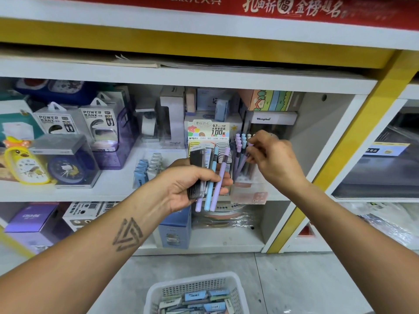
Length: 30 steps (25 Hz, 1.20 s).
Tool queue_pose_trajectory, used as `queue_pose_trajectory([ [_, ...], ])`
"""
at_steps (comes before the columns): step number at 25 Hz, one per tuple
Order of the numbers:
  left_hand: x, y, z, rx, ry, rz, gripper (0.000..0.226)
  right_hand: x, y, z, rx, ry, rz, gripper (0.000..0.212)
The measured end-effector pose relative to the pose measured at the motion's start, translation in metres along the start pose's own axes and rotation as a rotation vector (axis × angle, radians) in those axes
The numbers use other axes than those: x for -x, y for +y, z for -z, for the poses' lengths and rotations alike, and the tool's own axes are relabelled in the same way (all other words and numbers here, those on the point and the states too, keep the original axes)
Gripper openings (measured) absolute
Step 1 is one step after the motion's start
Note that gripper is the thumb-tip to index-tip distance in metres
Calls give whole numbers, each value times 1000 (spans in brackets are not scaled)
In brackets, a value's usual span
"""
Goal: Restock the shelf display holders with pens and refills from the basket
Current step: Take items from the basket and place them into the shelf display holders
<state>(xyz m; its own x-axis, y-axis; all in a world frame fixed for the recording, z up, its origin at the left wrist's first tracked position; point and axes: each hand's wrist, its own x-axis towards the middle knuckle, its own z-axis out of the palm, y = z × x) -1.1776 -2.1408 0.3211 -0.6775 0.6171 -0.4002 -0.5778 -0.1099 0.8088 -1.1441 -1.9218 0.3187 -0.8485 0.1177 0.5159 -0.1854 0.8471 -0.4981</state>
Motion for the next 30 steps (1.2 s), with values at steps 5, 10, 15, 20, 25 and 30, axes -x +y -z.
queue_pose_trajectory([
  [5,0,2,3,-16,-4,-17,29,-2,-2,1,58,2,21,5],
  [10,0,3,3,-14,20,-25,31,-3,-4,2,112,-15,81,7],
  [15,0,3,3,-12,13,-13,31,1,-4,-1,151,-131,56,16],
  [20,0,1,-1,-6,-27,-18,31,-3,-18,-4,-131,-129,-119,21],
  [25,1,1,-5,7,-72,-15,29,-3,-34,3,-775,-192,-399,16],
  [30,1,2,-1,73,-13,18,22,-10,-20,34,-608,203,-319,16],
])
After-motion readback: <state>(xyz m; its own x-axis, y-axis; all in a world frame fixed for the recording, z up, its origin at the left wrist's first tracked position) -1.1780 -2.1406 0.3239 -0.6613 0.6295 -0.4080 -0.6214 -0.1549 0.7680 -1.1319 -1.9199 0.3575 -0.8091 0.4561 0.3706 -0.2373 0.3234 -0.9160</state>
